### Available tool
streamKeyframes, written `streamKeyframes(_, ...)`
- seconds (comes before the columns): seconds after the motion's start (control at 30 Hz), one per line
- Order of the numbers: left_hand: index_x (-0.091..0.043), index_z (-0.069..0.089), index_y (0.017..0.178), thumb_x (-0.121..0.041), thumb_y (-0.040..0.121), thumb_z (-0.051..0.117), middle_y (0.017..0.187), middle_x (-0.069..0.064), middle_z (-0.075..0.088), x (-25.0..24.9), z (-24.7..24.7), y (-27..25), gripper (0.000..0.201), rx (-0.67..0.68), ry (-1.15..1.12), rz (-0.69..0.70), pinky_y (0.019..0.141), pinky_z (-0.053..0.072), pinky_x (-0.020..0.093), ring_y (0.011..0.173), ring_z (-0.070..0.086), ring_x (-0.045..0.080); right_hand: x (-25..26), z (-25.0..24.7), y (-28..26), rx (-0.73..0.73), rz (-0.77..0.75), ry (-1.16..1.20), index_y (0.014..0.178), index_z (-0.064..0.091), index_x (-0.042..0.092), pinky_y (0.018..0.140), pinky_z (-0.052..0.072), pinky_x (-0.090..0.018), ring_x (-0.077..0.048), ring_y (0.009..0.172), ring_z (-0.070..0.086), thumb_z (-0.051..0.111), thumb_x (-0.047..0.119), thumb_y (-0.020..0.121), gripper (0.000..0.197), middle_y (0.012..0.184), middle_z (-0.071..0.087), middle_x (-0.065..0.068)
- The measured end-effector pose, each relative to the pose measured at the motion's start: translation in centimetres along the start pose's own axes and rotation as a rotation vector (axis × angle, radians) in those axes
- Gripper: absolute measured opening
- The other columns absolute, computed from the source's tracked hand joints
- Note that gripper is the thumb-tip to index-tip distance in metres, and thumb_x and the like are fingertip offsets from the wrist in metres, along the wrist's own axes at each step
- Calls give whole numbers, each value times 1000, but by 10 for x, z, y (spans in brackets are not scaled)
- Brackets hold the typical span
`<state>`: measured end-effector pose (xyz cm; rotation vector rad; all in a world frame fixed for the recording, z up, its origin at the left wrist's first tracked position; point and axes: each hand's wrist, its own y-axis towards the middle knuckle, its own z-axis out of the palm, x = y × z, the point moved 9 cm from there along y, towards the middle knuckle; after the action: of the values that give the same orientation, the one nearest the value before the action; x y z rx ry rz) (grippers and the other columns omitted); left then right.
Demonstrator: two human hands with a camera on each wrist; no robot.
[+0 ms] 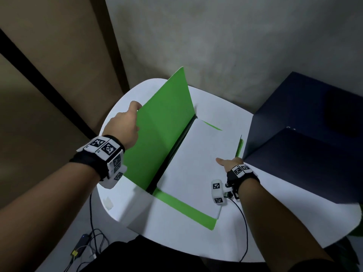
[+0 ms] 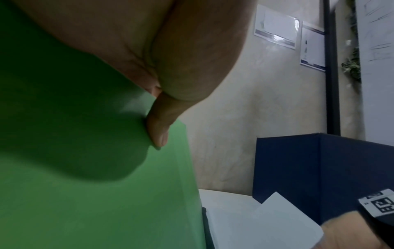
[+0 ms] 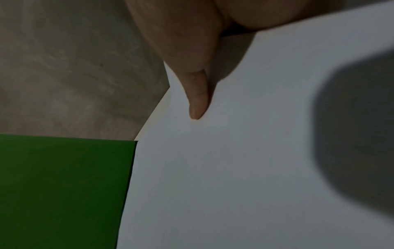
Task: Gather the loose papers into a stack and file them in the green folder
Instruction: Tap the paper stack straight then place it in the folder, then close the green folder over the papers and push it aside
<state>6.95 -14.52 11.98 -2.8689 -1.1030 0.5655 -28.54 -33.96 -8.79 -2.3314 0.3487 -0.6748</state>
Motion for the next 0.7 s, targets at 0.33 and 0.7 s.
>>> streamKeyframes(0.33,-30,26,145,-12,94,38,122,21,62,-34,7,-25,56,172,-54,154,88,49,46,108,58,40,0,14,-15,-159,-23,249,144,33,3,104,43,-40,-36,121,54,45,27,93,57,140,50,-18)
streamKeyframes(0.7,-48,22,147,-26,96,40,138,-9,56,-94,43,-77,59,423,-296,360,98,47,37,113,60,17,0,6,-23,-58,-150,233,126,55,-1,98,50,-38,-36,115,59,51,15,95,34,124,62,-21)
